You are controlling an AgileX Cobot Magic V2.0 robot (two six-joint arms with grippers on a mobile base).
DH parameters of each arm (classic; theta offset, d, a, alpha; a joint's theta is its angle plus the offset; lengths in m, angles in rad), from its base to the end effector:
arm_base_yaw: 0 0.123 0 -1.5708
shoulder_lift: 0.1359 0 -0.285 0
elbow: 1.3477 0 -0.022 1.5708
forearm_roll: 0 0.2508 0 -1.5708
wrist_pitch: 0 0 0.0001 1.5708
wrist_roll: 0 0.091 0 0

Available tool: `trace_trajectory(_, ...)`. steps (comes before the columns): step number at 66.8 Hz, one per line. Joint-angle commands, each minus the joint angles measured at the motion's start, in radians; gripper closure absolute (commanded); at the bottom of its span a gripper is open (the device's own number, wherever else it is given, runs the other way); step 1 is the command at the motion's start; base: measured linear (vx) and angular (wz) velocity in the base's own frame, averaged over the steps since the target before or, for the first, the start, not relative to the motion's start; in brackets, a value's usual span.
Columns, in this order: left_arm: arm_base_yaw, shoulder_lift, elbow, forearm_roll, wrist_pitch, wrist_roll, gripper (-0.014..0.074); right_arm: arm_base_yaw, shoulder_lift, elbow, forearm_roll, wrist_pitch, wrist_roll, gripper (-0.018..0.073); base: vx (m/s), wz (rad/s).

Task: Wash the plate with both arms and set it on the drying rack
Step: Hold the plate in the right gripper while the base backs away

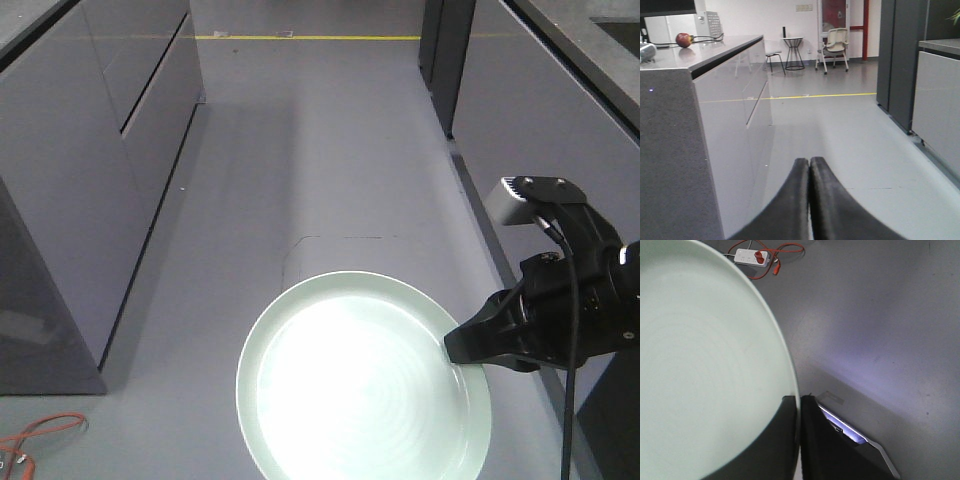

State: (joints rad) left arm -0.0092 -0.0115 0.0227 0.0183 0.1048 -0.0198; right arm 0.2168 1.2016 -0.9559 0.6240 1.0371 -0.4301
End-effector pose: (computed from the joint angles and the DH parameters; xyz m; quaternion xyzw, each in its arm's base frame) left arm 0.0566 -0.0003 0.1966 0.0021 0.7172 -0.0031 0.6968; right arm 0.2058 0.0922 0.3123 -0.1985 0.9196 0.2682 0.2072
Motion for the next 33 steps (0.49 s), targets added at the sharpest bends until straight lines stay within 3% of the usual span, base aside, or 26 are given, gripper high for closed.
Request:
trace_trajectory(1, -0.008, -0.013, -0.027, -0.01, -0.077, -0.008, 0.0603, 0.0, -0.023, -0.026, 0.043, -0.021, -0.008, 0.0564, 0.08, 0.23)
trace_trajectory(33, -0.008, -0.013, -0.027, -0.01, -0.077, -0.008, 0.0603, 0.0, -0.023, -0.026, 0.043, -0.02, -0.008, 0.0564, 0.1, 0.23)
